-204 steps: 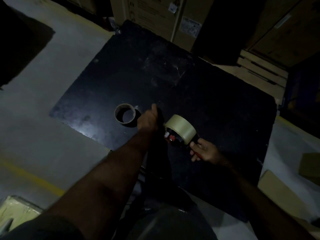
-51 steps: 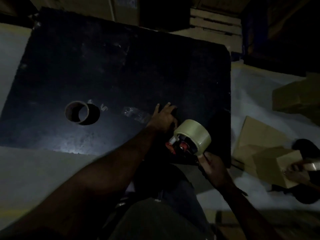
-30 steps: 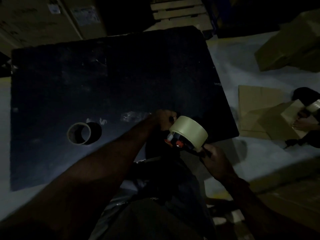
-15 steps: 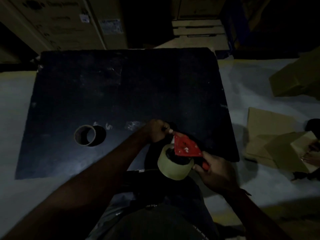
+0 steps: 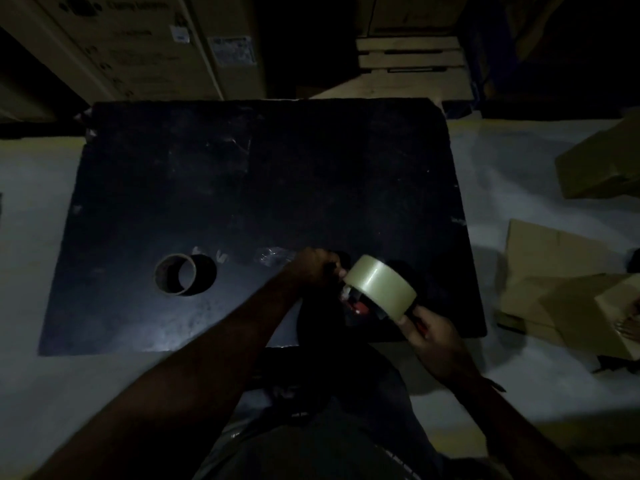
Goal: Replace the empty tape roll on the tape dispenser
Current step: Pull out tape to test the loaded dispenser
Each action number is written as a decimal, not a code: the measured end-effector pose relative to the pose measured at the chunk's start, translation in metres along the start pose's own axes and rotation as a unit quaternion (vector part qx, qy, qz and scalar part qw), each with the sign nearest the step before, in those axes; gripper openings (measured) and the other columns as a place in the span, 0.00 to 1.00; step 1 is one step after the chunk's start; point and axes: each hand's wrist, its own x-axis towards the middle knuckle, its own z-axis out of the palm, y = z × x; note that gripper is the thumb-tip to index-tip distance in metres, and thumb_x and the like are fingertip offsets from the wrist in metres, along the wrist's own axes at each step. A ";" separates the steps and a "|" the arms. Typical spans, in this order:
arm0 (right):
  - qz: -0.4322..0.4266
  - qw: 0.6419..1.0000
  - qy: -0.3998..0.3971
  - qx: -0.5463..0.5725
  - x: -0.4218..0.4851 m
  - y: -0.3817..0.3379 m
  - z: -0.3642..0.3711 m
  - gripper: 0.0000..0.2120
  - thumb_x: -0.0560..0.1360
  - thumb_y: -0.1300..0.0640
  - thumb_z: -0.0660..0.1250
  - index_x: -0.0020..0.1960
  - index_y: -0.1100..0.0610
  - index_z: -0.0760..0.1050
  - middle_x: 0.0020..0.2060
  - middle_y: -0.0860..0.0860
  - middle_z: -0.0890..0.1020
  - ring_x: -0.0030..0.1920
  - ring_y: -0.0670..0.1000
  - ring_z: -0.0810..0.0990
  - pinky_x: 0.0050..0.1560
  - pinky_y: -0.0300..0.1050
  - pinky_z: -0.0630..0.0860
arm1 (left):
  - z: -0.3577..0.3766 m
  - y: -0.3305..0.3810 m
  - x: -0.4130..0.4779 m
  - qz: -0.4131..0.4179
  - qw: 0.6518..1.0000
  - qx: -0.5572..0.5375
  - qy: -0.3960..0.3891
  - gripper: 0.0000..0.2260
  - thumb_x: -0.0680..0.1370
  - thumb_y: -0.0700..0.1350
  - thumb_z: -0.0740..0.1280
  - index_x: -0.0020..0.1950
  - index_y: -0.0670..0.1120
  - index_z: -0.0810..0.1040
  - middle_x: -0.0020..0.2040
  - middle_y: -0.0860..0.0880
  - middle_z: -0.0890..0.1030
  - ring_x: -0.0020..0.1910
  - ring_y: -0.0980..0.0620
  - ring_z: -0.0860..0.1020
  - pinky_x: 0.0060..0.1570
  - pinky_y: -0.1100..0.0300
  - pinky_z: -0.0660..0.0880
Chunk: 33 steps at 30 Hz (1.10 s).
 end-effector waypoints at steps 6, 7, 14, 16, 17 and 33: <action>0.002 0.997 -0.077 0.008 0.014 -0.007 -0.006 0.17 0.68 0.30 0.71 0.49 0.40 0.79 0.42 0.37 0.84 0.44 0.38 0.83 0.44 0.42 0.78 | -0.004 -0.007 0.002 -0.006 0.999 -0.037 -0.012 0.20 0.76 0.56 0.62 0.53 0.43 0.85 0.52 0.42 0.86 0.52 0.43 0.83 0.44 0.61 0.69; 0.001 0.996 -0.087 0.005 0.016 -0.008 -0.006 0.13 0.69 0.32 0.73 0.49 0.36 0.78 0.42 0.34 0.84 0.44 0.37 0.82 0.44 0.41 0.77 | -0.004 -0.010 0.000 -0.007 0.998 -0.057 -0.010 0.21 0.75 0.57 0.62 0.51 0.42 0.85 0.51 0.41 0.86 0.51 0.42 0.84 0.44 0.60 0.71; -0.017 0.997 -0.075 0.006 0.035 -0.021 -0.010 0.23 0.69 0.30 0.70 0.38 0.49 0.72 0.31 0.45 0.79 0.31 0.43 0.76 0.36 0.49 0.73 | -0.004 -0.016 -0.005 -0.007 0.999 -0.050 0.001 0.12 0.74 0.52 0.74 0.50 0.45 0.85 0.48 0.44 0.87 0.48 0.44 0.85 0.44 0.57 0.77; -0.024 0.996 -0.078 -0.042 0.045 -0.030 -0.014 0.24 0.67 0.31 0.72 0.36 0.50 0.69 0.26 0.47 0.74 0.28 0.44 0.73 0.33 0.50 0.72 | -0.007 -0.019 -0.007 -0.009 0.998 -0.058 0.011 0.17 0.69 0.55 0.72 0.52 0.47 0.86 0.50 0.45 0.88 0.50 0.44 0.85 0.48 0.54 0.81; -0.028 0.993 -0.086 -0.076 0.049 -0.034 -0.016 0.23 0.67 0.33 0.73 0.35 0.50 0.68 0.24 0.46 0.72 0.26 0.43 0.70 0.32 0.49 0.70 | -0.008 -0.024 -0.008 -0.008 0.997 -0.074 0.018 0.21 0.66 0.58 0.71 0.53 0.48 0.86 0.51 0.46 0.88 0.51 0.46 0.85 0.50 0.54 0.81; -0.125 0.969 -0.067 -0.202 0.024 -0.042 -0.013 0.25 0.74 0.28 0.59 0.54 0.45 0.80 0.33 0.40 0.80 0.38 0.45 0.82 0.39 0.48 0.79 | -0.003 -0.048 -0.008 0.012 0.994 -0.051 0.091 0.07 0.81 0.47 0.67 0.46 0.47 0.83 0.45 0.47 0.86 0.44 0.46 0.82 0.40 0.60 0.66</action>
